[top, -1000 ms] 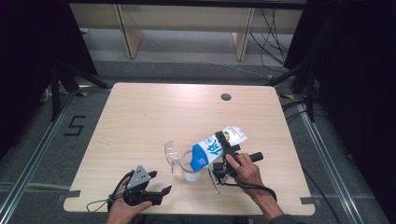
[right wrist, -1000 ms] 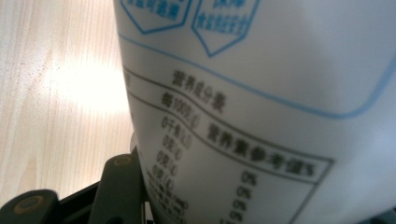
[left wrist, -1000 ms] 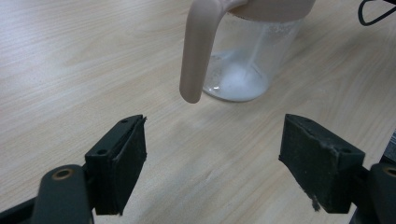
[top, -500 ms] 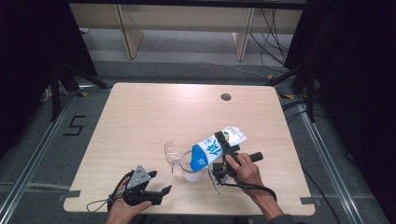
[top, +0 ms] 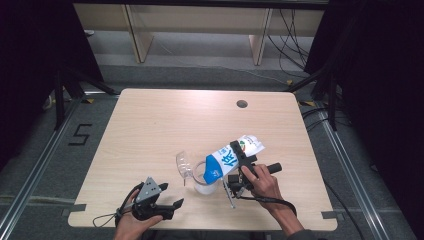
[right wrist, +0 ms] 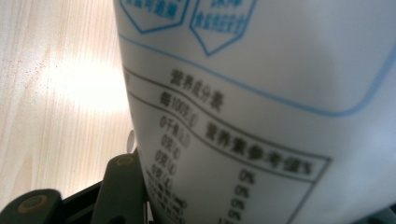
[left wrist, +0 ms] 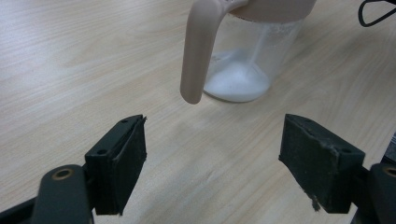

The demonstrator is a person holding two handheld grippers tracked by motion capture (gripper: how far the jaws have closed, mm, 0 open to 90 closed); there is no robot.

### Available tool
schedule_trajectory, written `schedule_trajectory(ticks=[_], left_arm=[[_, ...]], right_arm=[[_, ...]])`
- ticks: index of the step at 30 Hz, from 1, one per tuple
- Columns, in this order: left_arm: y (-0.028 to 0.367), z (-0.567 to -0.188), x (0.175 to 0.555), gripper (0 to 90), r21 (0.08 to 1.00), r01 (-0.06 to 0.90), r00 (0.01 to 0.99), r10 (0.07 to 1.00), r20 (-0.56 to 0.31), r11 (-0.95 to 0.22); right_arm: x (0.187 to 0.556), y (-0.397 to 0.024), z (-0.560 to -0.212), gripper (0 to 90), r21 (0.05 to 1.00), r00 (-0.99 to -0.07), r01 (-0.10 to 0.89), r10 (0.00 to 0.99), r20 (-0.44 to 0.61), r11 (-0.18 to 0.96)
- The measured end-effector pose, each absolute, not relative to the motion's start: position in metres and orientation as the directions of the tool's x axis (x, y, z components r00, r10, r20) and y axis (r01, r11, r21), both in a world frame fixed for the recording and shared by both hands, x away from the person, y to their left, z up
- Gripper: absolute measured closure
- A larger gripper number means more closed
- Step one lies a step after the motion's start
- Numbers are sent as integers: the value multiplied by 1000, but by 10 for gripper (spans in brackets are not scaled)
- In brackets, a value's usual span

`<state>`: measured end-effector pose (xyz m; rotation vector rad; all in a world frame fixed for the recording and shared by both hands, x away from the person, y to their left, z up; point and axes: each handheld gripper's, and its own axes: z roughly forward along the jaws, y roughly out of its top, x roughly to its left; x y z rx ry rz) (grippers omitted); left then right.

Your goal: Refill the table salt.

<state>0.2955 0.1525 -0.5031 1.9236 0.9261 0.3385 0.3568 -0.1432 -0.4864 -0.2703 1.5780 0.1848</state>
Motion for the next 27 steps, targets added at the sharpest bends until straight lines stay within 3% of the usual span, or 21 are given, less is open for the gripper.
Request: schedule_trajectory(ticks=[12, 15, 17, 27], left_arm=[[153, -503, 295, 222, 843, 465, 677, 722, -142, -270], [153, -503, 295, 222, 843, 467, 673, 726, -144, -266], [153, -503, 295, 222, 843, 465, 674, 725, -141, -268], [153, -503, 296, 222, 841, 466, 675, 725, -138, -274]], right_arm=[[358, -144, -487, 505, -58, 9, -304, -58, -998, 951], [357, -141, -479, 507, -160, 45, -314, -154, -987, 936], [356, -143, -486, 509, -65, 0, -282, -68, -998, 957], [356, -142, -485, 514, -69, 5, -291, -70, -998, 954]])
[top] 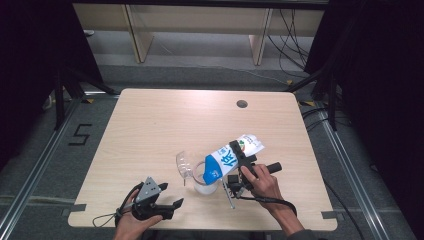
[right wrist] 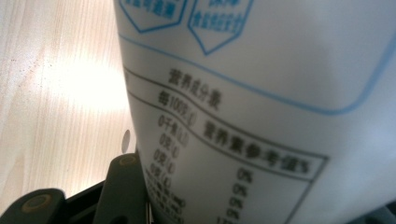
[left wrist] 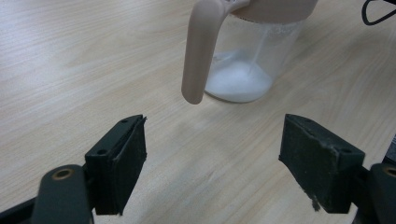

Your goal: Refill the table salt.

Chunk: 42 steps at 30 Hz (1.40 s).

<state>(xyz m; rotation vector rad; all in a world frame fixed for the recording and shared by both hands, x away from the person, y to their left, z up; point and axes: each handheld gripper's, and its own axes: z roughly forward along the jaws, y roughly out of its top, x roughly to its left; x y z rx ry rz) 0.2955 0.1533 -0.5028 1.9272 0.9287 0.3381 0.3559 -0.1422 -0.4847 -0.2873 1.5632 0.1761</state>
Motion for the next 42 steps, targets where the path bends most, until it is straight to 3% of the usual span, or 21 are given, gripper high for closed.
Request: schedule_trajectory(ticks=[6, 9, 11, 22, 31, 33, 42], left_arm=[[154, -503, 296, 222, 841, 465, 676, 724, -136, -277], [154, -503, 295, 222, 841, 465, 676, 724, -136, -276], [153, -503, 295, 222, 841, 465, 676, 724, -136, -276], [153, -503, 296, 222, 846, 456, 682, 720, -131, -277], [153, -503, 295, 222, 842, 464, 677, 724, -136, -276], [153, -503, 296, 222, 842, 463, 677, 723, -135, -277], [153, -503, 295, 222, 841, 465, 675, 725, -136, -275]], right_arm=[[355, -142, -484, 518, -66, 3, -287, -68, -998, 956], [357, -141, -478, 522, -138, 42, -322, -131, -990, 937], [355, -142, -483, 524, -80, 7, -288, -82, -997, 954], [356, -141, -480, 537, -112, 22, -301, -110, -994, 947], [354, -142, -483, 541, -80, 17, -287, -79, -997, 955], [356, -141, -480, 542, -117, 40, -315, -110, -993, 942], [354, -142, -482, 549, -85, 21, -290, -82, -996, 953]])
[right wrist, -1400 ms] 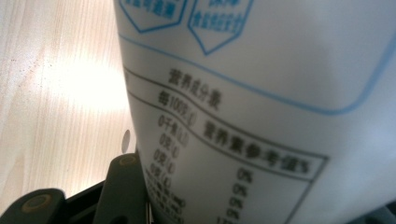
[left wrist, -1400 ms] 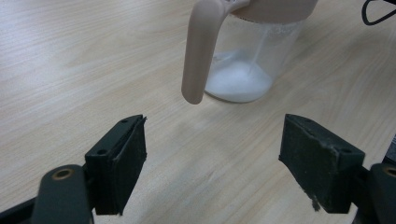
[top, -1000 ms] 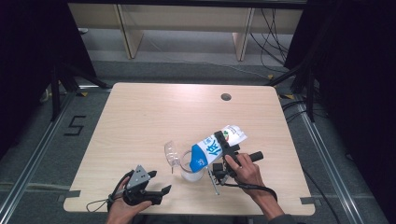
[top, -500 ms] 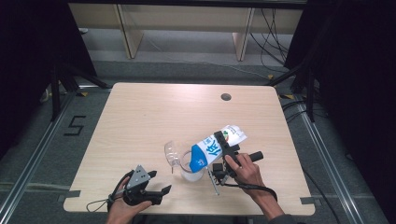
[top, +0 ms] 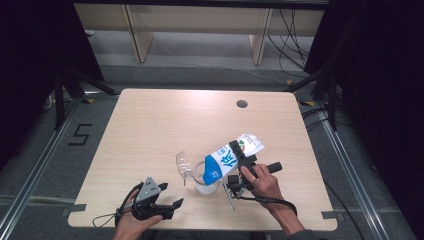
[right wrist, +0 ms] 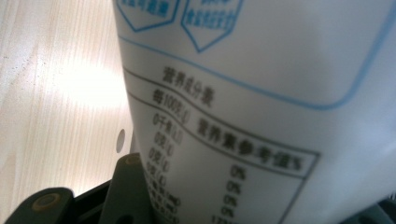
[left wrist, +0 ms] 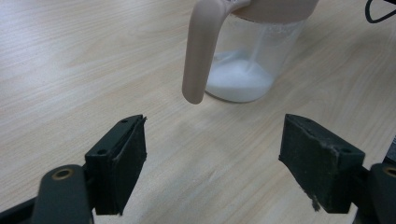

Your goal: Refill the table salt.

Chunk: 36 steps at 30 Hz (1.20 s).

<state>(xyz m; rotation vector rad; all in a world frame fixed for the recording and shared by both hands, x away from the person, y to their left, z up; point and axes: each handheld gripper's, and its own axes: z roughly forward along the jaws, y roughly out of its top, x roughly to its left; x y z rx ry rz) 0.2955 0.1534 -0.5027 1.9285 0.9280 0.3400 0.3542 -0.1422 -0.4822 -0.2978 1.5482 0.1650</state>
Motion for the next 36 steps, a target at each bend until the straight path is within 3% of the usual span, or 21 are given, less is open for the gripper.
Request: schedule_trajectory(ticks=[12, 23, 26, 28, 30, 31, 36], left_arm=[[154, -502, 295, 222, 841, 465, 675, 725, -134, -277], [154, -502, 296, 222, 844, 452, 684, 719, -121, -288], [153, -503, 295, 222, 842, 465, 674, 726, -136, -274], [153, -503, 296, 222, 842, 465, 674, 726, -137, -273], [153, -503, 296, 222, 841, 465, 675, 725, -135, -276], [153, -503, 296, 222, 842, 464, 675, 725, -135, -275], [153, -503, 296, 222, 842, 462, 678, 723, -132, -280]], right_arm=[[356, -142, -478, 557, -131, 52, -317, -121, -991, 939], [355, -142, -481, 565, -92, 30, -287, -87, -996, 953], [357, -141, -477, 566, -142, 56, -310, -131, -990, 940], [355, -142, -480, 567, -94, 29, -282, -90, -996, 955], [355, -142, -478, 568, -134, 38, -281, -128, -991, 950], [356, -142, -480, 569, -98, 25, -277, -95, -995, 956], [357, -142, -479, 571, -105, 36, -283, -99, -994, 953]])
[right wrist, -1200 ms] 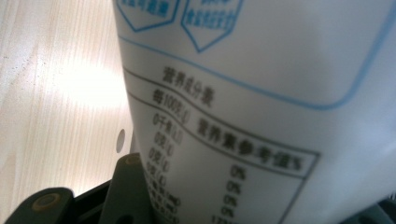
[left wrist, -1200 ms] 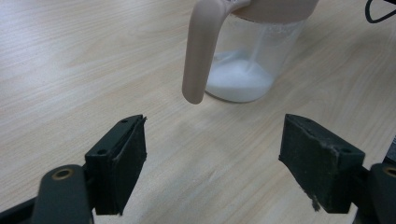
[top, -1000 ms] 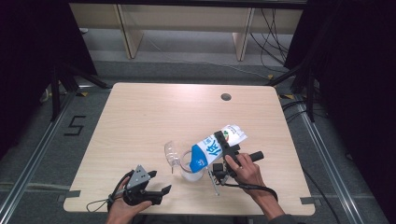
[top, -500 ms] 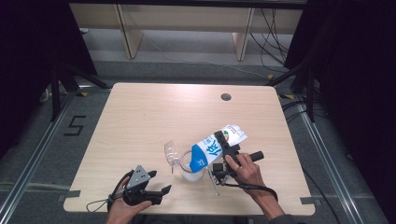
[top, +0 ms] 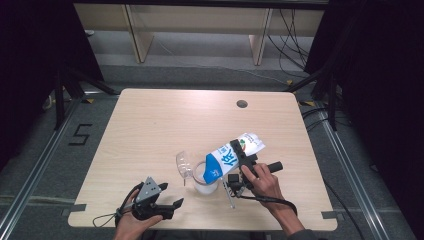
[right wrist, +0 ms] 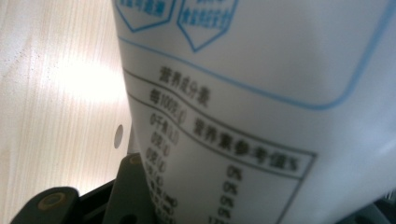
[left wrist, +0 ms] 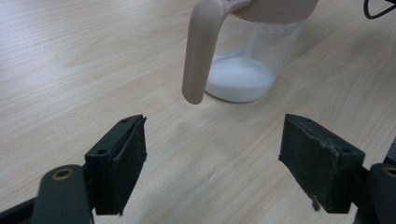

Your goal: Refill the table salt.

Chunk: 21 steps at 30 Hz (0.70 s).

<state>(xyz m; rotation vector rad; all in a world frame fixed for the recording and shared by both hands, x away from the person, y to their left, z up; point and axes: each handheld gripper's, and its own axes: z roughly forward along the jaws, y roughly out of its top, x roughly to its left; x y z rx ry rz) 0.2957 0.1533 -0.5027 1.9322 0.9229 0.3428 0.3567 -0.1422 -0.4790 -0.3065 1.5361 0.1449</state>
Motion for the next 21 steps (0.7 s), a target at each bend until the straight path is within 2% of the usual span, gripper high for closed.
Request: schedule_trajectory(ticks=[2, 14, 15, 16, 17, 20, 21], left_arm=[[154, -502, 296, 222, 843, 455, 682, 721, -124, -286], [152, -503, 296, 222, 844, 463, 678, 722, -139, -272], [152, -503, 296, 222, 844, 463, 678, 722, -139, -272], [152, -503, 296, 222, 844, 463, 676, 724, -139, -270], [153, -503, 296, 222, 844, 459, 677, 725, -131, -276], [152, -503, 296, 222, 843, 464, 677, 723, -139, -272], [152, -503, 296, 222, 843, 464, 677, 723, -139, -272]], right_arm=[[358, -142, -476, 571, -133, 51, -294, -124, -991, 946], [358, -142, -476, 580, -138, 55, -293, -128, -990, 946], [358, -141, -474, 581, -161, 75, -299, -146, -987, 940], [358, -142, -475, 582, -157, 67, -293, -144, -987, 943], [357, -143, -478, 582, -110, 42, -269, -103, -994, 957], [358, -143, -477, 584, -117, 48, -275, -108, -993, 954], [356, -144, -479, 585, -93, 30, -250, -88, -996, 964]])
